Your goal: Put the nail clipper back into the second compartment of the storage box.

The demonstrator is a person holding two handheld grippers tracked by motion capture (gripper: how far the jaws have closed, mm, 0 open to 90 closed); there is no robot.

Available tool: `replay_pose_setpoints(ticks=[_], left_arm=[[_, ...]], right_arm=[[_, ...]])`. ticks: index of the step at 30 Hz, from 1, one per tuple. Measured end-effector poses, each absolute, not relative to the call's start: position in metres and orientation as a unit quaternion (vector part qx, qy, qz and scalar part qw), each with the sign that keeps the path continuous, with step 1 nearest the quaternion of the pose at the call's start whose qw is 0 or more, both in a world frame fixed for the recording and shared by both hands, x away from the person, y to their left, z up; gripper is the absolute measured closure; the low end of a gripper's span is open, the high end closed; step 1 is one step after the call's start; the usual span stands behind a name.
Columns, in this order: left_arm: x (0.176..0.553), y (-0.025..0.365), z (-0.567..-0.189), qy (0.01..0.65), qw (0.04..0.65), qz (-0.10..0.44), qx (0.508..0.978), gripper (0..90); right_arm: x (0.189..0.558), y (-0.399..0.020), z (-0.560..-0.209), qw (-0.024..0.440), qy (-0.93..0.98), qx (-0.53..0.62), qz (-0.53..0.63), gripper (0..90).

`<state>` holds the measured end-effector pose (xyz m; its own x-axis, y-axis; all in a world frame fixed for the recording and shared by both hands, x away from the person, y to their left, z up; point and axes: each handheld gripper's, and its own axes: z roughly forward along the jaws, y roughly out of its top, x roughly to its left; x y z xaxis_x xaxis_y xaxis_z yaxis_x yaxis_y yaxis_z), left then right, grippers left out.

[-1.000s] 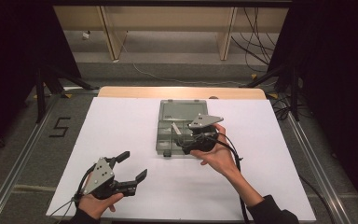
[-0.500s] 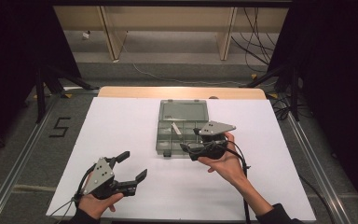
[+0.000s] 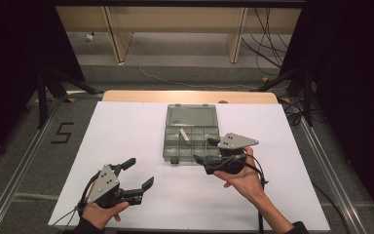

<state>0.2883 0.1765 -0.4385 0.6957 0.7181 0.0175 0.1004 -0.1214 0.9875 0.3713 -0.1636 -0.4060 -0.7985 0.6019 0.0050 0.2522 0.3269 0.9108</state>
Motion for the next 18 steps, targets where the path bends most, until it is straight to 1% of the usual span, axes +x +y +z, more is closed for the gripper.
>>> replay_pose_setpoints(ticks=[6, 8, 13, 14, 16, 18], left_arm=[[0.288, 0.177, -0.438, 0.291, 0.595, 0.26, 0.702, 16.6], [0.288, 0.177, -0.438, 0.291, 0.595, 0.26, 0.703, 16.6], [0.288, 0.176, -0.438, 0.291, 0.595, 0.26, 0.703, 16.6], [0.288, 0.176, -0.438, 0.291, 0.595, 0.26, 0.703, 16.6], [0.288, 0.176, -0.438, 0.291, 0.595, 0.26, 0.703, 16.6], [0.288, 0.176, -0.438, 0.291, 0.595, 0.26, 0.703, 16.6]], right_arm=[[0.361, -0.173, -0.405, 0.167, 0.791, 0.271, 0.523, 24.4], [0.359, -0.177, -0.405, 0.175, 0.786, 0.27, 0.528, 23.3], [0.353, -0.187, -0.404, 0.174, 0.775, 0.278, 0.54, 23.3], [0.354, -0.188, -0.405, 0.181, 0.77, 0.275, 0.547, 23.2], [0.351, -0.19, -0.407, 0.171, 0.768, 0.282, 0.549, 23.2], [0.349, -0.193, -0.408, 0.177, 0.769, 0.282, 0.545, 23.2]])
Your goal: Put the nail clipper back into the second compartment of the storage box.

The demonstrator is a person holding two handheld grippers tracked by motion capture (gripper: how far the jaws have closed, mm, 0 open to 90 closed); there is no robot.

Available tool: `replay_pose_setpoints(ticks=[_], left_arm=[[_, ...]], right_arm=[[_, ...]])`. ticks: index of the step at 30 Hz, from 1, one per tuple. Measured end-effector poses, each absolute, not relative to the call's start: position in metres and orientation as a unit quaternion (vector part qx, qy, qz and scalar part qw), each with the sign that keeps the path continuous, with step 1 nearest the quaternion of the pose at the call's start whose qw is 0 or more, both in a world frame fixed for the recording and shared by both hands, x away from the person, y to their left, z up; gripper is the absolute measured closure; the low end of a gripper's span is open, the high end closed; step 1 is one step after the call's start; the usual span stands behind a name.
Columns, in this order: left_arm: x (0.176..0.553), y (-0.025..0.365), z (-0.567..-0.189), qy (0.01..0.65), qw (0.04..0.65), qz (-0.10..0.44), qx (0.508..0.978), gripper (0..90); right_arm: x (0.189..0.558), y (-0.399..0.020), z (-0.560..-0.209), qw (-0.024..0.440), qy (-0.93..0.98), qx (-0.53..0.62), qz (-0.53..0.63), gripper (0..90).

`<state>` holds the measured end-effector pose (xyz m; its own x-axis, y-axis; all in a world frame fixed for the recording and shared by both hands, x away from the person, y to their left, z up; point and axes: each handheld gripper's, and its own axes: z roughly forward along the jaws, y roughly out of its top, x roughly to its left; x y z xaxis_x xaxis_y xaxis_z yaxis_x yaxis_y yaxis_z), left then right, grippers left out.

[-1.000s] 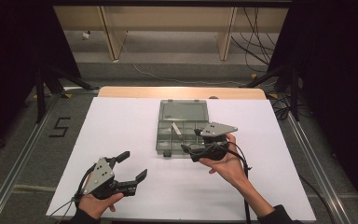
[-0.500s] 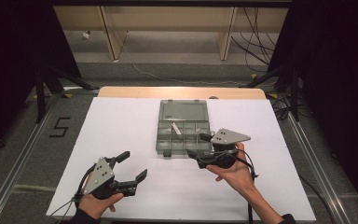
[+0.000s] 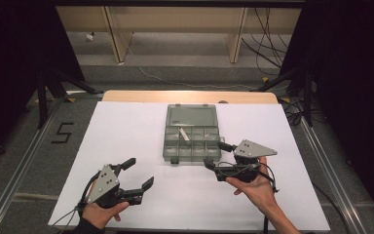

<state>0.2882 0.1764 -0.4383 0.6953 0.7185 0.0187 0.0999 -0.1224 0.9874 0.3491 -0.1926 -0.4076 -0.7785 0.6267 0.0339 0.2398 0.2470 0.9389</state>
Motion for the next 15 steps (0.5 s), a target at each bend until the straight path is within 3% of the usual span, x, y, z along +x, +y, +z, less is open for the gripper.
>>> replay_pose_setpoints(ticks=[15], left_arm=[[0.288, 0.176, -0.438, 0.291, 0.595, 0.26, 0.703, 16.6]], right_arm=[[0.33, -0.203, -0.418, 0.194, 0.756, 0.277, 0.56, 22.6]])
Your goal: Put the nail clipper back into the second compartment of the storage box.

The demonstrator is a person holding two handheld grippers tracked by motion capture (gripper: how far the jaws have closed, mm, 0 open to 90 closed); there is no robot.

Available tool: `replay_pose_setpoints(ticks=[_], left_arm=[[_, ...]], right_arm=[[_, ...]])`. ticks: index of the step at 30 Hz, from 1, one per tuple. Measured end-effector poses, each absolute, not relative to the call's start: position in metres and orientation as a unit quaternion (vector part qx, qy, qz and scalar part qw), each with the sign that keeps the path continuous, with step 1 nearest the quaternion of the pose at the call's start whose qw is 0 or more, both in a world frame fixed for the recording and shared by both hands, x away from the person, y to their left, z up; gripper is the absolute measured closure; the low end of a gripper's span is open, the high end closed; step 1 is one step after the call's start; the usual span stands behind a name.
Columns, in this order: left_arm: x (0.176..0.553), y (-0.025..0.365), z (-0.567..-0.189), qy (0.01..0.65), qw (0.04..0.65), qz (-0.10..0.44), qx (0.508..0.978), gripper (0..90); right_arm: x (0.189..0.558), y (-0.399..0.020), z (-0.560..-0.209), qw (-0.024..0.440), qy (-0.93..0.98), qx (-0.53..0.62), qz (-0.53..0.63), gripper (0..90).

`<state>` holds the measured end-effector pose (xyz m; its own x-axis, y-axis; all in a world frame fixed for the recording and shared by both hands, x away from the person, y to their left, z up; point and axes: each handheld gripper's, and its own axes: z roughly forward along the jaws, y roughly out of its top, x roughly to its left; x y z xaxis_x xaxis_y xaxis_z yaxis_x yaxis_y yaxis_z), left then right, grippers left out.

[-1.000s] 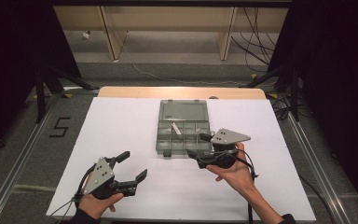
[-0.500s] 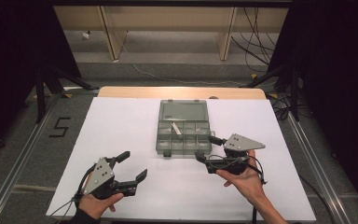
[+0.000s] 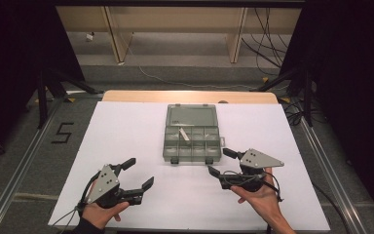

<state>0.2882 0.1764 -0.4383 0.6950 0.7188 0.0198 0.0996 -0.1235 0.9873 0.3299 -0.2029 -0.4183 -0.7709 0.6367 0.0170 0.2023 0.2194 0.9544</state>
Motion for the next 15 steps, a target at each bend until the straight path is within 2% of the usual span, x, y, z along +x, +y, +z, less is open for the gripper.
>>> replay_pose_setpoints(ticks=[6, 15], left_arm=[[0.288, 0.177, -0.438, 0.289, 0.595, 0.262, 0.703, 16.6], [0.288, 0.177, -0.438, 0.288, 0.594, 0.262, 0.704, 16.6]], right_arm=[[0.318, -0.205, -0.421, 0.182, 0.758, 0.28, 0.56, 22.1], [0.31, -0.211, -0.425, 0.203, 0.755, 0.286, 0.554, 16.4]])
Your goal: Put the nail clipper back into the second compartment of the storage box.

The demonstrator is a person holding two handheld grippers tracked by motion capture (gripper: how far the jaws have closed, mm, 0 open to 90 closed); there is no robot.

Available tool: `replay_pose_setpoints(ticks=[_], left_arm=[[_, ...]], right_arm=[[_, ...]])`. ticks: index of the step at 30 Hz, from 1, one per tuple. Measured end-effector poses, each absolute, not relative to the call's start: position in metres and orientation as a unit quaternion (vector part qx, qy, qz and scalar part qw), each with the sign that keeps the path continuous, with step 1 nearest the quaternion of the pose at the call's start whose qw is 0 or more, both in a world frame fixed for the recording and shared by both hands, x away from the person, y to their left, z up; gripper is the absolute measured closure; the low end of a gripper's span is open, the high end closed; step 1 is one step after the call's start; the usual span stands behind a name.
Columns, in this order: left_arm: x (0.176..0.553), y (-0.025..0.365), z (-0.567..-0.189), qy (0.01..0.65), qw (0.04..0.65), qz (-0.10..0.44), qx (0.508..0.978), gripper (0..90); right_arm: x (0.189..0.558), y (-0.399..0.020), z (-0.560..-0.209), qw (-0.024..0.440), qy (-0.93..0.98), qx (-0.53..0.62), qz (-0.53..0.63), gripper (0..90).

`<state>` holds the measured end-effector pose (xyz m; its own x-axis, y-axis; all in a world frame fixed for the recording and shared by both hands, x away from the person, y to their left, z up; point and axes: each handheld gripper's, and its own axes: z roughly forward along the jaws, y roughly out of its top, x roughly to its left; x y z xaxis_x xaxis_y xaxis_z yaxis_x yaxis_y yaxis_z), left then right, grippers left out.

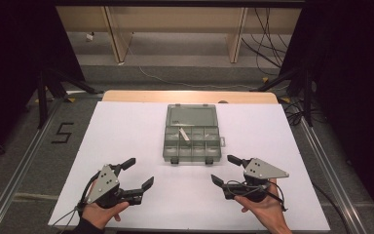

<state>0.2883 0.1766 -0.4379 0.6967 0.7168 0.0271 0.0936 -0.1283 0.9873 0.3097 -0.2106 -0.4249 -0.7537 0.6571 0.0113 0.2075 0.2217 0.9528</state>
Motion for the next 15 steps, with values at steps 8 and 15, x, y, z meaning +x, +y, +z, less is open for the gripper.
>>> replay_pose_setpoints(ticks=[8, 15], left_arm=[[0.288, 0.176, -0.438, 0.289, 0.598, 0.26, 0.701, 16.6], [0.288, 0.177, -0.438, 0.288, 0.594, 0.262, 0.704, 16.6]], right_arm=[[0.303, -0.215, -0.425, 0.205, 0.753, 0.287, 0.555, 16.2], [0.298, -0.218, -0.426, 0.207, 0.753, 0.286, 0.555, 16.1]])
